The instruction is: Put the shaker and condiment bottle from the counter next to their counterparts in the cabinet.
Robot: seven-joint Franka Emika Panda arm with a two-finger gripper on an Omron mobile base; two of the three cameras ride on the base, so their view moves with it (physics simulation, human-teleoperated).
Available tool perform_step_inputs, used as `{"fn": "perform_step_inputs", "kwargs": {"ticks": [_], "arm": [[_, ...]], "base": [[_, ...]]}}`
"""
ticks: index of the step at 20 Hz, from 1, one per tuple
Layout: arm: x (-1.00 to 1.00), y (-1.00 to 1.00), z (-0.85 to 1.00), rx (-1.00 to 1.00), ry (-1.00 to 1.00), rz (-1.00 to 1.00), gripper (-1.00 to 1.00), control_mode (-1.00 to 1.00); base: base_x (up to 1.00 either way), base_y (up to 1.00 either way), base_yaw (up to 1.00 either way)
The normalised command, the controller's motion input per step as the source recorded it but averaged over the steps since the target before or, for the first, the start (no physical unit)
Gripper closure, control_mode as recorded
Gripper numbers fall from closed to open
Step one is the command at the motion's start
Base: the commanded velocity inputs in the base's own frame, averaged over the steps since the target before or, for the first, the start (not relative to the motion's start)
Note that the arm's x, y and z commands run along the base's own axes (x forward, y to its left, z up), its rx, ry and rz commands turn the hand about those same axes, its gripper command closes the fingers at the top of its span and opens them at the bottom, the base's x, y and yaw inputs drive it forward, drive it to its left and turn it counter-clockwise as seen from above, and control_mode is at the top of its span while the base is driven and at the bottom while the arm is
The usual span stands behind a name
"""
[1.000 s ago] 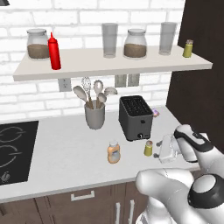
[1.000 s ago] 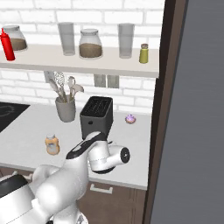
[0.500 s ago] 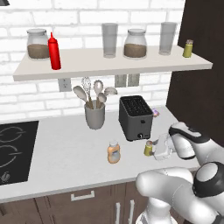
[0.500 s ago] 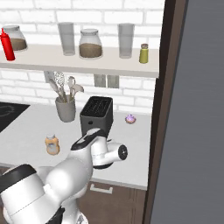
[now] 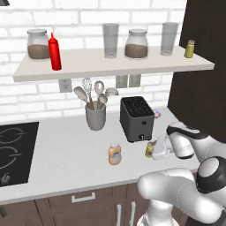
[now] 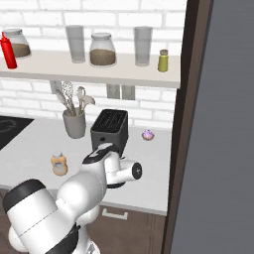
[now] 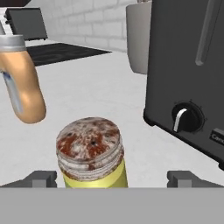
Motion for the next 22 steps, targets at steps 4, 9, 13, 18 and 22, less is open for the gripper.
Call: {"fn": "perform_step_inputs", "kwargs": {"ticks": [4, 9, 13, 18, 22], "arm": [[0.01, 0.29, -0.12, 0.0, 0.0, -0.05, -1.0, -1.0], [0.0, 0.32, -0.13, 0.0, 0.0, -0.05, 1.0, -1.0], [0.0, 0.15, -0.11, 0.02, 0.0, -0.04, 1.0, -1.0], [0.0, 0.11, -0.02, 0.03, 0.0, -0.05, 1.0, -1.0], [0.0, 0.02, 0.07, 0.0, -0.02, -0.06, 1.0, -1.0]], "base": [[0.0, 0.0, 0.0], [0.0, 0.0, 0.0], [0.0, 0.0, 0.0], [0.0, 0.0, 0.0], [0.0, 0.0, 0.0]]}}
